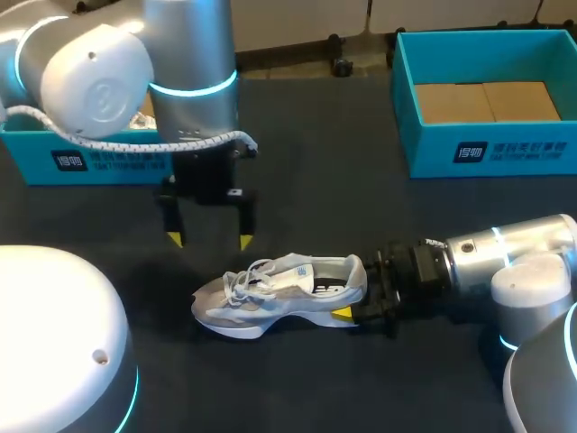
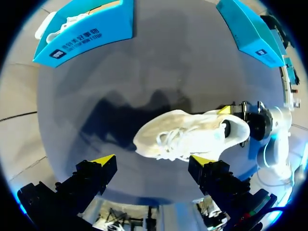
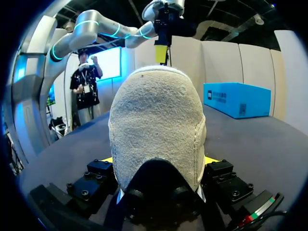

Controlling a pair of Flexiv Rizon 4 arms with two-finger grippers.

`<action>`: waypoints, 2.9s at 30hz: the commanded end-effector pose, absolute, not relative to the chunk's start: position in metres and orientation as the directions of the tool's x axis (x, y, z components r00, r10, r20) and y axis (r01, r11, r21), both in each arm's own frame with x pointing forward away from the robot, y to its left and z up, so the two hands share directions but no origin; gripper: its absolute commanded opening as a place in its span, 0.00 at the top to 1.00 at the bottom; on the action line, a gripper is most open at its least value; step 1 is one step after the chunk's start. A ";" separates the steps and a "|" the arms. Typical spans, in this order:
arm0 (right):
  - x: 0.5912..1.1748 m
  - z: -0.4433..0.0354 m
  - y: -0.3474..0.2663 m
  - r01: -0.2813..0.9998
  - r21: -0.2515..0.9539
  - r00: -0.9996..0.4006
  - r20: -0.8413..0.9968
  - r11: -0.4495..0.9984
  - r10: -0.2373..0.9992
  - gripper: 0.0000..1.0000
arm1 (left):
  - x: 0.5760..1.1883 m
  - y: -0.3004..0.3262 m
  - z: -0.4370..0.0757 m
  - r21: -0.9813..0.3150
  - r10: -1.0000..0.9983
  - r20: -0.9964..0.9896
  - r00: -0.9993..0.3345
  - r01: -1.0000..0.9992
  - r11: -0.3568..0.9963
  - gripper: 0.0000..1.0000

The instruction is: Take the shoe out of the shoebox, open the shoe tongue, remove and reinsert the insole, then place the shoe into the shoebox

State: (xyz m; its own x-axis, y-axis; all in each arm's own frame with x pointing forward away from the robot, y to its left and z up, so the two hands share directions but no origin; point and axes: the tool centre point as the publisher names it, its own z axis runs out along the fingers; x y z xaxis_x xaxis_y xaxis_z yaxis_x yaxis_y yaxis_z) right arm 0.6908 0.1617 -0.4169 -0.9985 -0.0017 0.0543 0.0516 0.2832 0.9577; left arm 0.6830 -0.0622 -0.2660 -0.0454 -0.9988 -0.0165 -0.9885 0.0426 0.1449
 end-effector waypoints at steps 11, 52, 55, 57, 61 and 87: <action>0.689 -0.418 0.163 0.051 0.957 -0.999 0.054 0.285 -0.001 1.00 | 0.672 -0.129 -0.282 0.121 -0.996 -0.080 -0.040 -0.992 0.030 0.00; 0.689 -0.418 0.163 0.051 0.957 -0.999 0.054 0.285 -0.001 1.00 | 0.675 -0.176 -0.353 0.187 -0.926 -0.377 -0.031 -0.981 -0.043 0.21; 0.689 -0.418 0.163 0.051 0.957 -0.999 0.054 0.285 -0.001 1.00 | 0.675 -0.170 -0.352 0.196 -0.927 -0.374 -0.026 -0.979 -0.051 0.38; 0.689 -0.418 0.163 0.051 0.957 -0.999 0.054 0.285 -0.001 1.00 | 0.675 -0.166 -0.351 0.211 -0.932 -0.362 -0.030 -0.976 -0.050 0.42; 0.689 -0.418 0.163 0.051 0.957 -0.999 0.054 0.285 -0.001 1.00 | 0.675 -0.158 -0.347 0.216 -0.937 -0.348 -0.030 -0.975 -0.049 0.55; 0.689 -0.418 0.163 0.051 0.957 -0.999 0.054 0.285 -0.001 1.00 | 0.667 -0.139 -0.325 0.177 -0.979 -0.199 -0.045 -0.984 0.010 0.64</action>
State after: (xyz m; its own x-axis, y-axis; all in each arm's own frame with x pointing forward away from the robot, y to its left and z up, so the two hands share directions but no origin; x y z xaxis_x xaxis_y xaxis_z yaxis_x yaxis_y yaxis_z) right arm 0.6907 0.1618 -0.4168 -0.9985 -0.0017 0.0542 0.0515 0.2831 0.9577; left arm 0.6675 -0.1429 -0.3255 -0.0573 -0.9685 -0.2424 -0.9836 0.0132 0.1800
